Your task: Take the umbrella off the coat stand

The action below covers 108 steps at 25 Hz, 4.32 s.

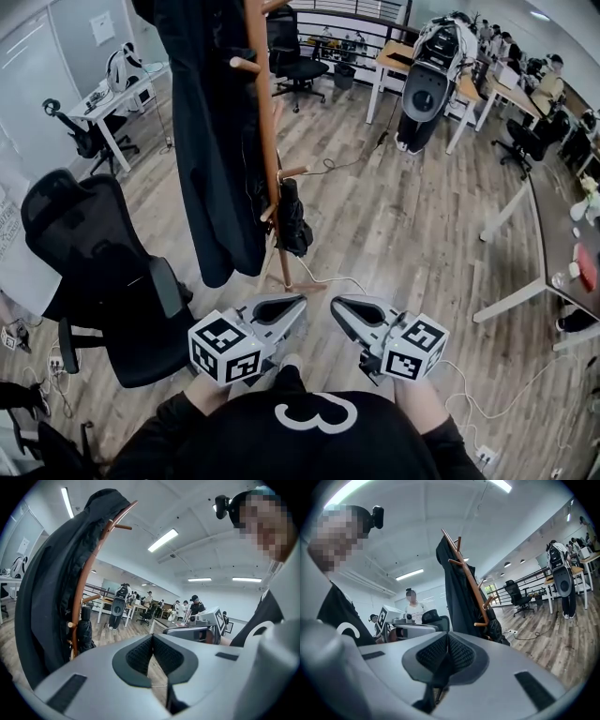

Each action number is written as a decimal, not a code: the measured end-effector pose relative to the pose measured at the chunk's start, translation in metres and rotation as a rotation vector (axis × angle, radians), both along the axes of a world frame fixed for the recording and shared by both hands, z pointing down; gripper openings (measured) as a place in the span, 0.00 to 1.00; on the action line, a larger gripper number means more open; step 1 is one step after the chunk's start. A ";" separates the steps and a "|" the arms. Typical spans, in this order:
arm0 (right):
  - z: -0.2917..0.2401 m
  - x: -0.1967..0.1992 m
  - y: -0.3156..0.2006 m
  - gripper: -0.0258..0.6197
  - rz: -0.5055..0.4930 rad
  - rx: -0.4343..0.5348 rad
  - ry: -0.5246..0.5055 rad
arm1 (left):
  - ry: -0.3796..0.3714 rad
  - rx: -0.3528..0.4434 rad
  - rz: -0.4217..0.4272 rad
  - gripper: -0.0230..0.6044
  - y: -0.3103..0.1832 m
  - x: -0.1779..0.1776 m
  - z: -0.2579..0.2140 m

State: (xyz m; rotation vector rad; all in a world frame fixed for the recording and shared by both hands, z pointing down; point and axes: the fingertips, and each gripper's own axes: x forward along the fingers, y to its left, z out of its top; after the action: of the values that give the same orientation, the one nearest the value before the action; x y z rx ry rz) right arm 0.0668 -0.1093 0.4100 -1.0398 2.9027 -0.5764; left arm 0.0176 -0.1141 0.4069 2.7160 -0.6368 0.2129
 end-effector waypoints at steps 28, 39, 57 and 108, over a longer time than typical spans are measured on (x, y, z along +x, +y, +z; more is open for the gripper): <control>0.007 -0.018 -0.174 0.08 0.054 0.010 0.070 | -0.020 -0.005 -0.020 0.06 -0.169 -0.029 0.007; 0.025 -0.024 -0.222 0.12 0.060 -0.004 0.080 | -0.043 -0.008 -0.027 0.06 -0.198 -0.037 0.016; 0.072 -0.043 -0.286 0.36 0.086 0.005 0.252 | -0.067 -0.014 -0.050 0.06 -0.213 -0.051 0.028; 0.062 -0.040 -0.298 0.35 0.142 0.072 0.263 | -0.055 -0.014 -0.085 0.06 -0.218 -0.057 0.022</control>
State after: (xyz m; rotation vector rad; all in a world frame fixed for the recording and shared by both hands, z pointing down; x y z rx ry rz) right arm 0.0263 -0.4069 0.4724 -1.3953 3.0033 -0.3510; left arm -0.0394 -0.3324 0.4288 2.6710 -0.7626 0.2710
